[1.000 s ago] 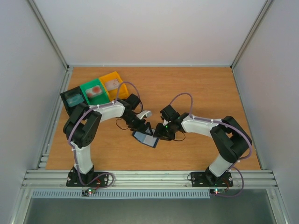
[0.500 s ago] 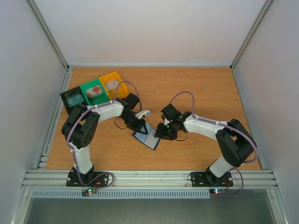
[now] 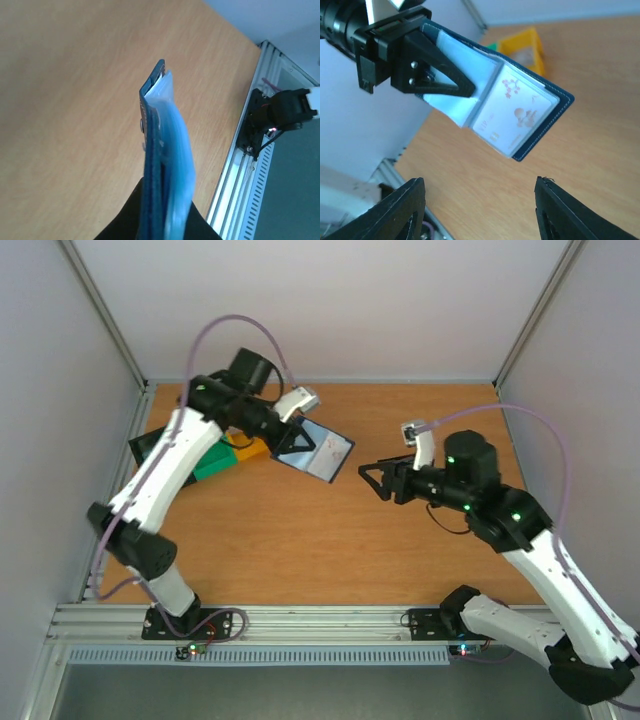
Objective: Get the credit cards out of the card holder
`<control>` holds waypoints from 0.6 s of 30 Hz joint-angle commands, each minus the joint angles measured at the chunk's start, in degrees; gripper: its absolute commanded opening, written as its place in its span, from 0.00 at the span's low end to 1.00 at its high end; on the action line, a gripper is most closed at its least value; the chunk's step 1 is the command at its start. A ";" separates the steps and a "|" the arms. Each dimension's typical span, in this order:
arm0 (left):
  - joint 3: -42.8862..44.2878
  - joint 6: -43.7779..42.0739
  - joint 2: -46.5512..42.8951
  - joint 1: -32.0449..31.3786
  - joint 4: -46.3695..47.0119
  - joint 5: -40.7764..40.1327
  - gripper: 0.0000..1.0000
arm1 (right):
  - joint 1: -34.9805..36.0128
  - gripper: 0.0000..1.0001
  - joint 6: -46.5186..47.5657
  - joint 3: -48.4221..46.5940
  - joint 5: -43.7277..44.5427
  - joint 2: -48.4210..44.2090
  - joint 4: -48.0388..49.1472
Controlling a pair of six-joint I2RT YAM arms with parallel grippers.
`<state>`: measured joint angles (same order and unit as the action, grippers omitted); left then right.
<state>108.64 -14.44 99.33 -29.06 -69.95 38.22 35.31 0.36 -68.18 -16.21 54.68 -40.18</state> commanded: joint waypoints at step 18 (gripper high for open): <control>-37.24 16.14 -45.81 -2.05 54.96 0.24 0.00 | 0.30 0.66 17.71 -10.73 -29.09 -2.62 0.63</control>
<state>74.37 -7.60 54.57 -30.89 -30.24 40.95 35.33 17.17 -77.76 -43.88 51.46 -43.86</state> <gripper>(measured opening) 0.061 0.659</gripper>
